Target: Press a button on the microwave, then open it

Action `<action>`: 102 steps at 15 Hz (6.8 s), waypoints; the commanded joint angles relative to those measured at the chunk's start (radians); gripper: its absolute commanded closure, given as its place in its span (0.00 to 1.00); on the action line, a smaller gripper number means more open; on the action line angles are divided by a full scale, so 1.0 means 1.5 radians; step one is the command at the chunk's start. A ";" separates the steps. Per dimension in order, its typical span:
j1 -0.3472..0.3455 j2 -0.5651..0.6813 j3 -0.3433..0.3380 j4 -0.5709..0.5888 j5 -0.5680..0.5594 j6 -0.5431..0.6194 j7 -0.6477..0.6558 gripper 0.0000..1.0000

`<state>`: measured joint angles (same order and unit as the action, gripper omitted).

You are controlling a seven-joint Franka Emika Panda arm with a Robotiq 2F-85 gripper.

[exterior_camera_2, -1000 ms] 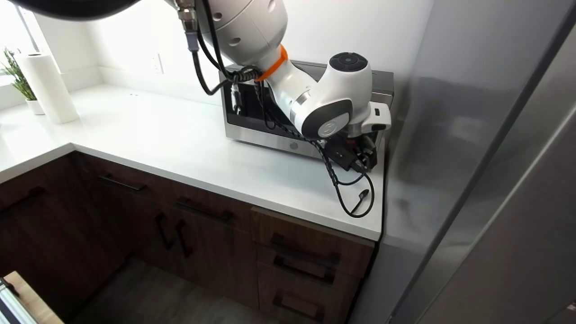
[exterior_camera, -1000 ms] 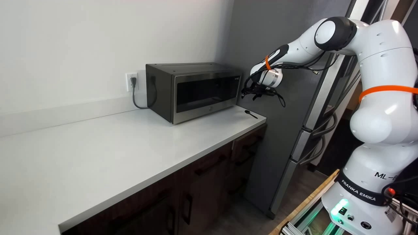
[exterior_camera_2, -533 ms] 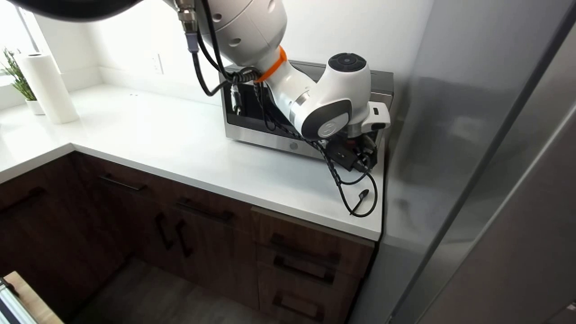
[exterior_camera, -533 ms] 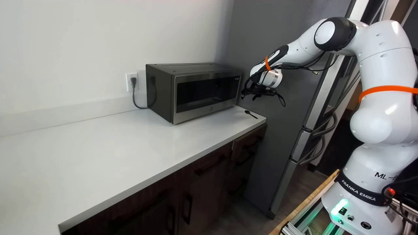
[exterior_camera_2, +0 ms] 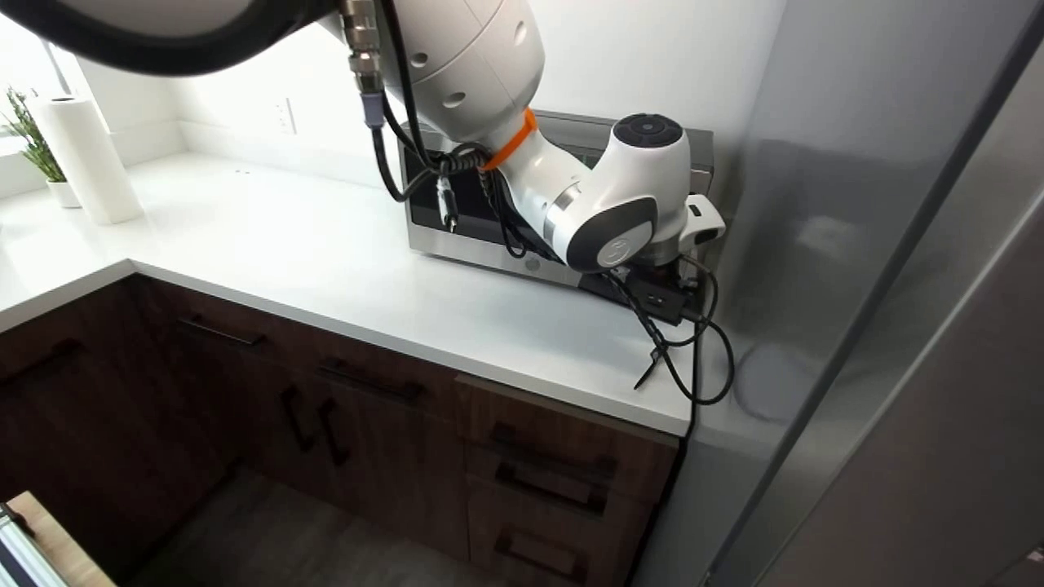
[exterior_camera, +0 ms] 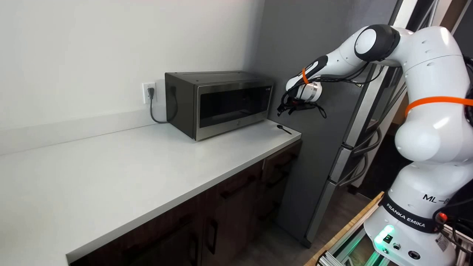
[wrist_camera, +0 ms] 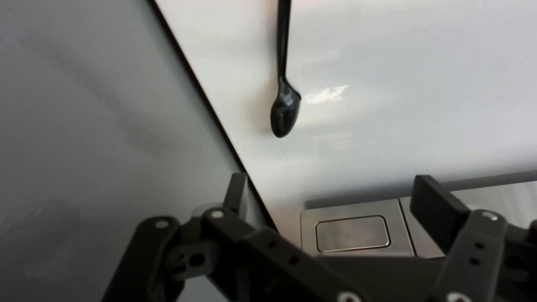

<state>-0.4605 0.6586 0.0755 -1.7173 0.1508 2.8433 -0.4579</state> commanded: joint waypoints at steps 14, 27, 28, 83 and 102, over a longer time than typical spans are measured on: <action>-0.088 0.154 0.122 0.195 -0.007 0.000 -0.092 0.32; -0.113 0.279 0.209 0.344 -0.005 -0.029 -0.132 1.00; -0.114 0.289 0.214 0.358 -0.004 -0.036 -0.135 1.00; 0.066 0.225 -0.027 0.347 0.010 -0.197 0.145 1.00; 0.206 -0.125 -0.185 -0.110 -0.156 -0.219 0.293 0.00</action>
<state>-0.1878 0.5942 -0.1725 -1.7340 -0.0294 2.4881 -0.0768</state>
